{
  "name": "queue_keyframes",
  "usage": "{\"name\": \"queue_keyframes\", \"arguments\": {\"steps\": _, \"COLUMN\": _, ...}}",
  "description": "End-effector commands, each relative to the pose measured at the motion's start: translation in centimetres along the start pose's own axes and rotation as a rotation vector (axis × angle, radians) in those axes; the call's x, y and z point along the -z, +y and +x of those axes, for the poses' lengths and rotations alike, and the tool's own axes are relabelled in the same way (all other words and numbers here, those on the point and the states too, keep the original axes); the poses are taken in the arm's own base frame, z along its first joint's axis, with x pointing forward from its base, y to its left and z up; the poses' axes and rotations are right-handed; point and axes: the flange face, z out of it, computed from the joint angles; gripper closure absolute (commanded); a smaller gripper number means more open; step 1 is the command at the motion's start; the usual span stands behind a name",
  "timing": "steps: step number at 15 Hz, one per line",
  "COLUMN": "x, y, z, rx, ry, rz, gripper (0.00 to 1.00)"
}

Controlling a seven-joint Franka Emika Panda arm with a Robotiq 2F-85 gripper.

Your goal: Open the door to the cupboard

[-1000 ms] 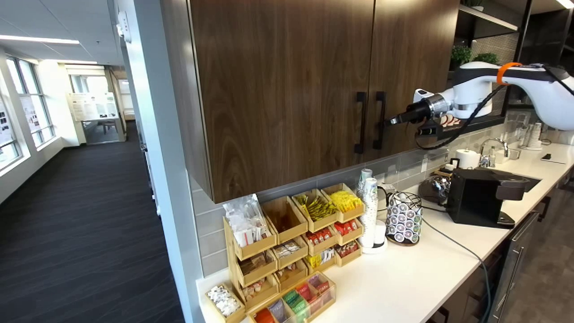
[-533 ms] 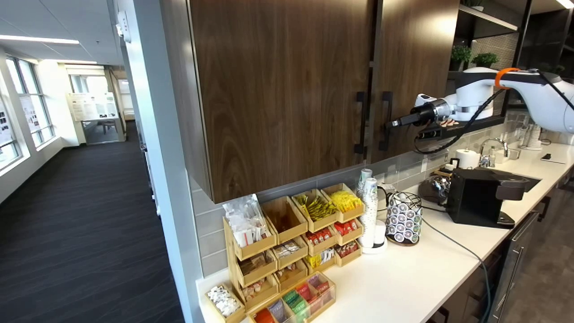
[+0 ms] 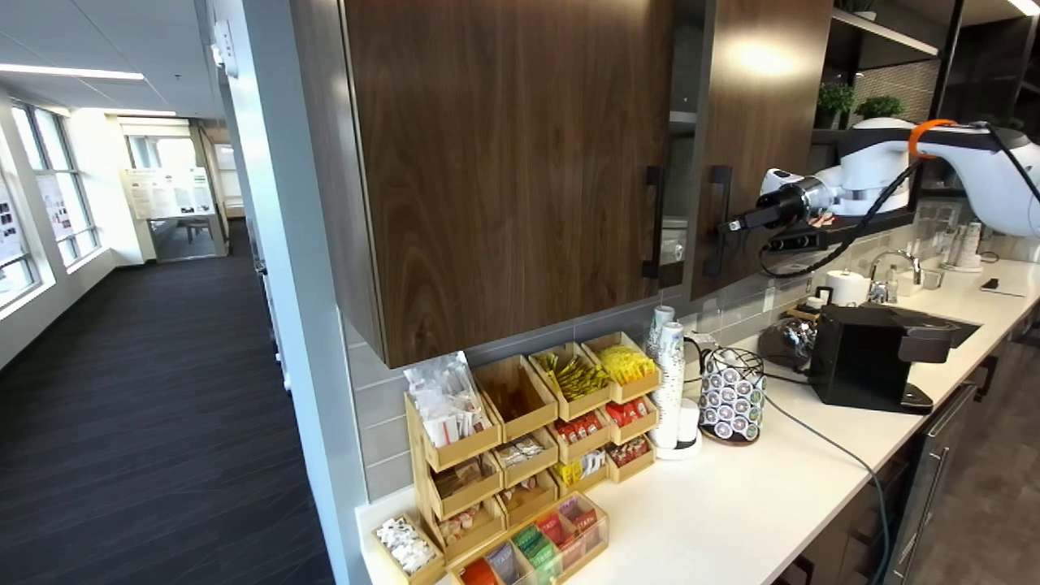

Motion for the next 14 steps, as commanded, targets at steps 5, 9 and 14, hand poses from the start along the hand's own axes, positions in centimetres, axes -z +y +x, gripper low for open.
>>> {"name": "queue_keyframes", "arguments": {"steps": 5, "x": 4.2, "y": -6.6, "z": 0.0, "rx": 0.063, "ry": -0.081, "rz": -0.04, "gripper": 0.95}}
{"name": "queue_keyframes", "arguments": {"steps": 9, "x": 6.4, "y": -9.6, "z": -1.0, "rx": 0.066, "ry": -0.096, "rz": -0.095, "gripper": 0.95}}
{"name": "queue_keyframes", "arguments": {"steps": 14, "x": 8.4, "y": -12.6, "z": -2.2, "rx": 0.066, "ry": -0.109, "rz": -0.152, "gripper": 0.95}}
